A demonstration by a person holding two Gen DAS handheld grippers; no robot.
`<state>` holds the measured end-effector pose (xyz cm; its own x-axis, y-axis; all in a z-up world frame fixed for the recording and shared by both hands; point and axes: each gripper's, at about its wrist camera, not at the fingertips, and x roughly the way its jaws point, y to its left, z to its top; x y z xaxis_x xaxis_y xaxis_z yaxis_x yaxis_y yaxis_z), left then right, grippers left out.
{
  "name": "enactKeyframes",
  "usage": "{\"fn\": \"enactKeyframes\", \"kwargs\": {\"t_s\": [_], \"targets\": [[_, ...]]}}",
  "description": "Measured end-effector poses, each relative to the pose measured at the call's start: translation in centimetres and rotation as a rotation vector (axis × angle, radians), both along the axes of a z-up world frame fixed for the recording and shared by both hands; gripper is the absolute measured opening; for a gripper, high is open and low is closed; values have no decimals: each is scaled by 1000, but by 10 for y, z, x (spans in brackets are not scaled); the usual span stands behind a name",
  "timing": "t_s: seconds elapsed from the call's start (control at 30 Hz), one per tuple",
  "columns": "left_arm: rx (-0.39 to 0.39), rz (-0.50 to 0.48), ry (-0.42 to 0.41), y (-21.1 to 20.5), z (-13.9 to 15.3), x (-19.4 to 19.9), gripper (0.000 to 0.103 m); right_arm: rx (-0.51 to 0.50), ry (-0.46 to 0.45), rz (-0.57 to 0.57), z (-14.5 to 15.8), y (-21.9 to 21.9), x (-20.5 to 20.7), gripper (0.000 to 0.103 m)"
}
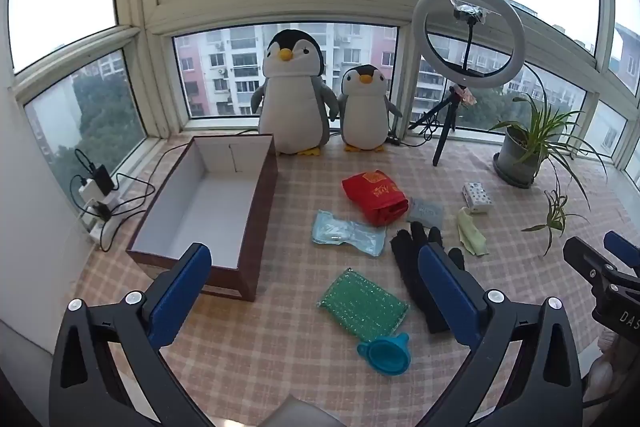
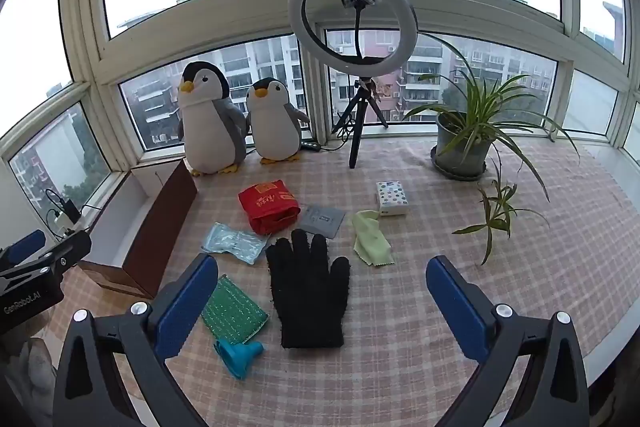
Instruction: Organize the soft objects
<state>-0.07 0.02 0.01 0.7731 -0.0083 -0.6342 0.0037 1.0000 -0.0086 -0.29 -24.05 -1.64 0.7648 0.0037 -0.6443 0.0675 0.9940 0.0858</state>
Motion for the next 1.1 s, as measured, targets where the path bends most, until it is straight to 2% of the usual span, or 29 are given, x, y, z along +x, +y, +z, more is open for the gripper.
{"fn": "enactKeyframes", "kwargs": {"t_s": [0.03,0.17,0.27,0.43,1.1], "targets": [[-4,-6,3,0,0,-1,103,8,-24,0,0,0,-1,103],[-19,-7,16,9,-4,-2,103,15,-13,-3,-5,-1,-1,103],[12,-7,35,0,-9,1,103,17,-6,-2,-7,-2,-2,103],[4,-4,44,2,-11,4,103,8,10,-13,-10,2,-2,103],[-18,-17,62,4,-17,7,103,-17,-5,-26,-6,4,-1,103]]}}
